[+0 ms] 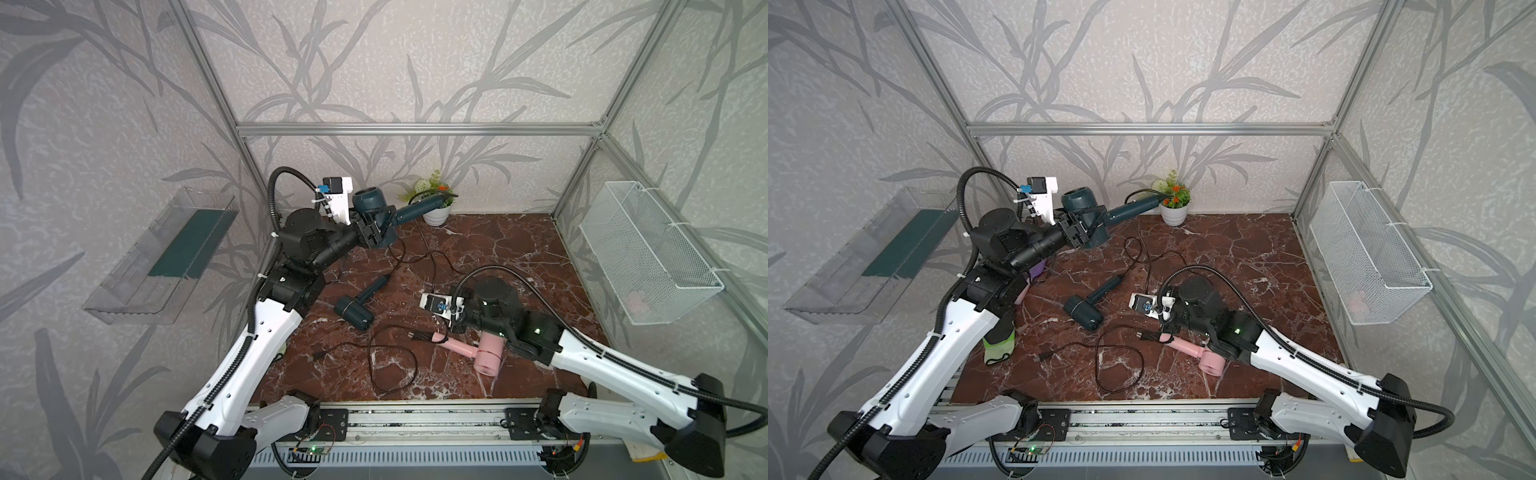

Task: Wrap the cord around the hair dryer
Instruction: Wrap the power cord around the hair dryer.

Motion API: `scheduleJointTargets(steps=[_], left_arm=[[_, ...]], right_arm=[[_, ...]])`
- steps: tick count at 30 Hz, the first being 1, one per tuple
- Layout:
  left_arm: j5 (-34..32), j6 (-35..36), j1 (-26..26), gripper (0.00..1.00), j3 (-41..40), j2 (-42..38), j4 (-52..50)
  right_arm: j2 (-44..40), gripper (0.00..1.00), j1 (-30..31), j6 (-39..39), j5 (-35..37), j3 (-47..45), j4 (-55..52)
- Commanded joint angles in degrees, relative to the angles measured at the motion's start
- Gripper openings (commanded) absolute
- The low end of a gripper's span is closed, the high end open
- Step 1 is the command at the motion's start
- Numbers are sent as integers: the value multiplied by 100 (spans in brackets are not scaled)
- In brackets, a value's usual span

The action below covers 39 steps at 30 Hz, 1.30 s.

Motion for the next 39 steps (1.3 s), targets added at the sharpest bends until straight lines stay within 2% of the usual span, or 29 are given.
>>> scheduleJointTargets(steps=[1, 4, 10, 14, 16, 19, 25, 28, 32, 35, 39], left_arm=[[-6, 1107, -14, 0, 386, -60, -1479], [336, 1607, -19, 0, 864, 201, -2732], [796, 1921, -142, 0, 975, 564, -3523], [1379, 1918, -304, 0, 880, 723, -3482], [2019, 1842, -341, 0, 735, 633, -3216], [2928, 1626, -337, 0, 499, 363, -2692], [3940, 1167, -330, 0, 319, -215, -1849], [4013, 604, -308, 0, 107, -380, -1026], [3799, -54, -308, 0, -121, -393, 42], [3310, -670, -309, 0, -396, -399, 1063], [2484, -1082, -260, 0, -678, -384, 1697]], right_arm=[[-276, 0, 168, -1567, 1528, 704, -1339], [-264, 0, 218, -2333, 1971, 1289, -1406], [2, 0, 271, -3127, 1995, 2153, -1434], [202, 0, 279, -3419, 1841, 2431, -1433], [278, 0, 176, -3613, 1842, 2488, -1398], [238, 0, -313, -3489, 1337, 2574, -1405], [127, 0, -1801, -2719, -197, 2365, -1390], [49, 0, -2270, -2231, -908, 2038, -1221], [-59, 0, -2487, -1641, -1543, 1495, -939], [-251, 0, -2501, -1111, -1898, 1046, -608], [-610, 0, -2497, -534, -2132, 404, -181]])
